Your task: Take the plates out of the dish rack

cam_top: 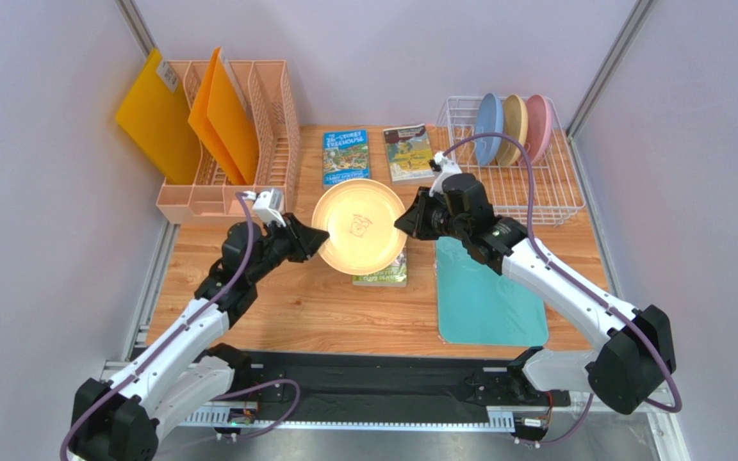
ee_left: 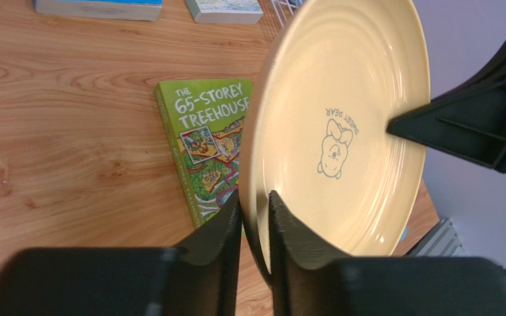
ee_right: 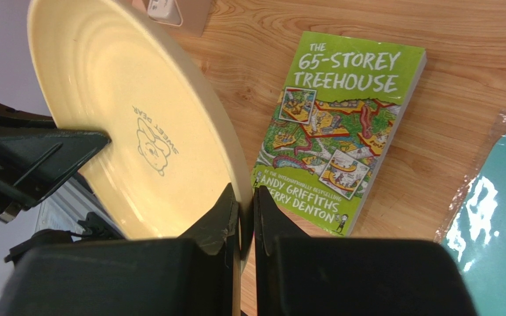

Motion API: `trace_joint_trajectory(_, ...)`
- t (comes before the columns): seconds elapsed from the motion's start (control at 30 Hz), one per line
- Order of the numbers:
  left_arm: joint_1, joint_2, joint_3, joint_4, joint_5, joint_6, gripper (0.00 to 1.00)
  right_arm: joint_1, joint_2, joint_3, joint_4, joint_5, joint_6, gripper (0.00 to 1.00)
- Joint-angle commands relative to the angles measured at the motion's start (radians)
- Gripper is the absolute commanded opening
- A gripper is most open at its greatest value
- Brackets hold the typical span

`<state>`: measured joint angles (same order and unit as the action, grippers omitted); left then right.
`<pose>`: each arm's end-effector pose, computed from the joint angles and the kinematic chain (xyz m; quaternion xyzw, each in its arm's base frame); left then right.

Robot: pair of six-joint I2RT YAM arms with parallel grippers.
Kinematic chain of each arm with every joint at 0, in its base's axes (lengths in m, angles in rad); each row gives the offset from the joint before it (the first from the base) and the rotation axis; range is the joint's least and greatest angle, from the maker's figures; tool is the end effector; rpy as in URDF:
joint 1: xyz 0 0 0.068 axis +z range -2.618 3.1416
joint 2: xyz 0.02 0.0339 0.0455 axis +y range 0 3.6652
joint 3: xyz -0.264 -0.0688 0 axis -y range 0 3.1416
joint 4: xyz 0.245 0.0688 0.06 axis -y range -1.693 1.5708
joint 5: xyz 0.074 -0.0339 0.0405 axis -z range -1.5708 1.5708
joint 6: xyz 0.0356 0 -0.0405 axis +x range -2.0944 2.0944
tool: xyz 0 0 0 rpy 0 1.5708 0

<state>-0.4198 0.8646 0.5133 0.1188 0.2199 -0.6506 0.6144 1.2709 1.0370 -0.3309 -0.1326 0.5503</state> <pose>0.1842 -0.0907 0.2613 -0.0222 0.7823 -0.3885 0.4865 0.2314 0.1690 0.3088 -0.0599 0.8727 0.3130 0.3698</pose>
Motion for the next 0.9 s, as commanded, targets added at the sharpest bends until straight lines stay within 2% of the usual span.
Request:
trace_joint_trajectory(0.0,-0.010,-0.036,0.025,-0.071,-0.082,0.035,0.07,0.004,-0.031,0.006,0.070,-0.033,0.025,0.03)
trace_joint_trajectory(0.03,-0.010,-0.038,0.028,-0.093,-0.086,0.042,0.00,0.004,-0.030,0.006,0.070,-0.038,0.026,0.05)
trace_joint_trajectory(0.1,-0.013,-0.039,0.034,-0.111,-0.102,0.052,0.00,0.005,-0.027,0.006,0.075,-0.054,0.022,0.09)
trace_joint_trajectory(0.13,-0.016,-0.041,0.036,-0.114,-0.112,0.054,0.00,0.005,-0.027,0.006,0.076,-0.058,0.019,0.22)
trace_joint_trajectory(0.17,-0.016,-0.042,0.039,-0.149,-0.119,0.058,0.00,0.004,-0.025,0.006,0.070,-0.055,0.019,0.30)
trace_joint_trajectory(0.2,-0.017,-0.047,0.039,-0.168,-0.129,0.058,0.00,0.004,-0.025,0.008,0.064,-0.041,0.008,0.53)
trace_joint_trajectory(0.23,-0.019,-0.055,0.040,-0.210,-0.155,0.057,0.00,0.005,-0.025,0.011,0.056,-0.024,-0.001,0.61)
trace_joint_trajectory(0.3,-0.019,-0.075,0.036,-0.254,-0.184,0.057,0.00,0.005,-0.025,0.026,0.004,0.052,-0.033,0.70)
trace_joint_trajectory(0.5,-0.019,-0.199,0.004,-0.465,-0.339,0.040,0.00,0.001,-0.004,0.066,-0.091,0.194,-0.115,0.74)
trace_joint_trajectory(0.63,-0.019,-0.278,-0.028,-0.611,-0.476,-0.035,0.00,-0.028,0.018,0.086,-0.117,0.221,-0.133,0.75)
trace_joint_trajectory(0.87,-0.019,-0.268,-0.044,-0.679,-0.645,-0.096,0.00,-0.079,0.048,0.120,-0.140,0.215,-0.158,0.76)
